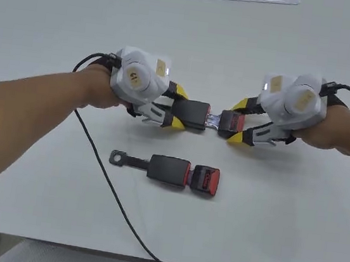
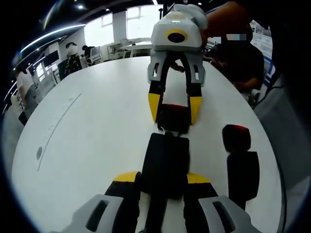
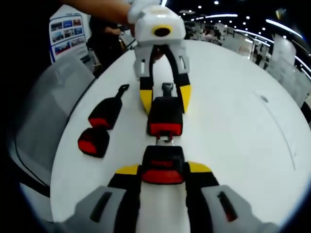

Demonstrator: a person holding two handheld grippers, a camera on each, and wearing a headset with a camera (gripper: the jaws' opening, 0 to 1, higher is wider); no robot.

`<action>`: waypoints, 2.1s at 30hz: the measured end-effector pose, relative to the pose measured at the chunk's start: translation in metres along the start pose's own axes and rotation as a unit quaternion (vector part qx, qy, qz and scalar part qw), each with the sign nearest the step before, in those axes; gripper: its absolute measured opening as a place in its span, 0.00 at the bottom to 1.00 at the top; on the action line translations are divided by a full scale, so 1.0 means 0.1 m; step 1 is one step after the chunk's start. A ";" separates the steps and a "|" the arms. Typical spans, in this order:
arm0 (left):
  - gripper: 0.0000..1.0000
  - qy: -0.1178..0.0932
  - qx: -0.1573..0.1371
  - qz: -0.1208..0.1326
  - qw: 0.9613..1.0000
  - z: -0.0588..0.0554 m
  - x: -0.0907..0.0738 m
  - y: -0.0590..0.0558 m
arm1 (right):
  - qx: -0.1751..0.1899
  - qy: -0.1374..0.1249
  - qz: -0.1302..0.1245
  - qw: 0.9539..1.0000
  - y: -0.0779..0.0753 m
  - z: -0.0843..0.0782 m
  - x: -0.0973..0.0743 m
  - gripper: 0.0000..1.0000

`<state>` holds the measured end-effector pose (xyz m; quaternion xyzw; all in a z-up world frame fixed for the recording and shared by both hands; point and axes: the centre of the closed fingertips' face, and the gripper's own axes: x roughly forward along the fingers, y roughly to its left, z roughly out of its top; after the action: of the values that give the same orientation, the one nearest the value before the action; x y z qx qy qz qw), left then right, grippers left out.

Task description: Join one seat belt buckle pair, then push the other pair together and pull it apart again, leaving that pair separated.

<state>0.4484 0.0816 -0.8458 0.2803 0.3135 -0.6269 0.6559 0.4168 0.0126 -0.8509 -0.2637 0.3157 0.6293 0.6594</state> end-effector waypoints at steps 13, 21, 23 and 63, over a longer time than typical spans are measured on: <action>0.35 0.004 0.012 -0.006 1.000 0.01 0.00 -0.01 | -0.003 0.021 -0.002 1.000 -0.05 0.01 -0.02 0.35; 0.34 0.005 0.017 -0.009 1.000 0.01 0.00 -0.01 | 0.007 0.026 -0.012 1.000 -0.09 0.06 -0.01 0.35; 0.34 0.006 0.020 -0.011 1.000 0.01 0.00 -0.01 | 0.008 0.029 -0.013 0.999 -0.10 0.07 -0.01 0.35; 0.34 0.040 0.065 -0.051 0.996 0.00 0.00 -0.06 | -0.017 0.058 -0.002 0.998 -0.15 0.23 0.15 0.34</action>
<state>0.4426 0.0813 -0.8454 0.3307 0.3119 -0.6669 0.5904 0.4340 0.0383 -0.8480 -0.3118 0.3422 0.6165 0.6368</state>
